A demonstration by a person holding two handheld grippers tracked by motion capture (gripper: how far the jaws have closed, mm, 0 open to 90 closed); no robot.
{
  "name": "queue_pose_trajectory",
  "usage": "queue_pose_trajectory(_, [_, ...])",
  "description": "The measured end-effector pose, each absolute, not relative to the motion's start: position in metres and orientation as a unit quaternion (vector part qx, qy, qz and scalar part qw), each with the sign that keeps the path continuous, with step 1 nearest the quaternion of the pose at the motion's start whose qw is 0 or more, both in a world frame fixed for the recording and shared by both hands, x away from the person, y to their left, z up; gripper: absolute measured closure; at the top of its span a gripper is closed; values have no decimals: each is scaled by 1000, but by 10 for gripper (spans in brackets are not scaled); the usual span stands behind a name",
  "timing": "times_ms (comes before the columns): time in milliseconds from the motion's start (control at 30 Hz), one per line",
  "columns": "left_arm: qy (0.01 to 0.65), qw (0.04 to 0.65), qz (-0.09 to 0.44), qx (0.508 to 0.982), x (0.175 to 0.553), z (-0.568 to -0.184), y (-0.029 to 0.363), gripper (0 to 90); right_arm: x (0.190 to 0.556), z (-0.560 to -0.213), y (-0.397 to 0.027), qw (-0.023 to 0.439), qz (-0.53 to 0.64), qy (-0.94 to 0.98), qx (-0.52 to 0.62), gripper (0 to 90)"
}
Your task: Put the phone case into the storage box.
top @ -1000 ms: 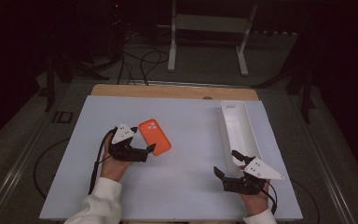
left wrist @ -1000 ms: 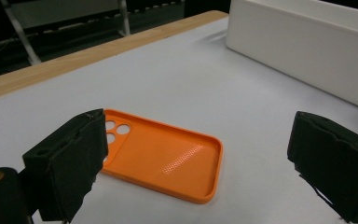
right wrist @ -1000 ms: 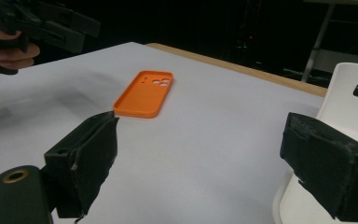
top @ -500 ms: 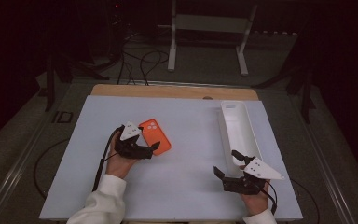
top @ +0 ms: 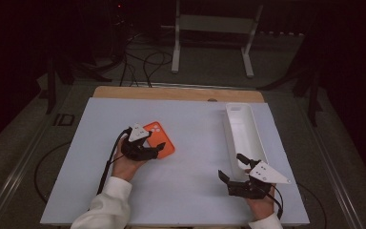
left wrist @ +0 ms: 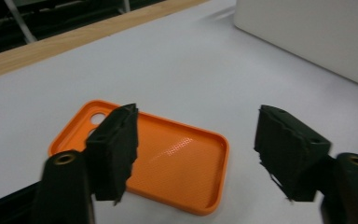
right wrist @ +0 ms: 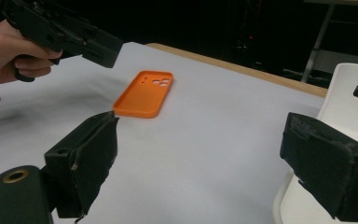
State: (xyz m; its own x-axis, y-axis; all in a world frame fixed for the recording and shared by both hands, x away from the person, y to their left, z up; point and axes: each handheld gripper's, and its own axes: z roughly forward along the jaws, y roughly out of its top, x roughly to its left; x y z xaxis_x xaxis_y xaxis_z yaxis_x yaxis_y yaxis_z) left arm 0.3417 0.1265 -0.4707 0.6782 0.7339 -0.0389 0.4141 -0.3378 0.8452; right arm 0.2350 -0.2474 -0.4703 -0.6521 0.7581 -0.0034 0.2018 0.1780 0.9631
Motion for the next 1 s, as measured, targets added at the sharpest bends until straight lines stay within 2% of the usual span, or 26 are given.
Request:
queue_pose_trajectory(167, [366, 447, 167, 799, 345, -472, 126, 492, 235, -470, -247, 253, 549, 724, 333, 110])
queue_pose_trajectory(200, [368, 448, 161, 799, 347, -473, 126, 492, 235, -470, -247, 254, 549, 724, 333, 110])
queue_pose_trajectory(233, [367, 449, 156, 799, 347, -473, 126, 555, 235, -470, -247, 254, 549, 724, 332, 110])
queue_pose_trajectory(400, [362, 446, 147, 806, 348, -476, 123, 663, 235, -470, -248, 255, 549, 723, 333, 110])
queue_pose_trajectory(633, [358, 439, 133, 813, 351, -482, 118, 756, 235, -470, -247, 255, 549, 723, 332, 110])
queue_pose_trajectory(867, [359, 426, 125, 821, 353, -489, 114, 887, 235, -470, -248, 255, 549, 723, 333, 111])
queue_pose_trajectory(1000, [359, 416, 123, 826, 354, -492, 112, 898, 235, -470, -248, 254, 549, 723, 333, 111])
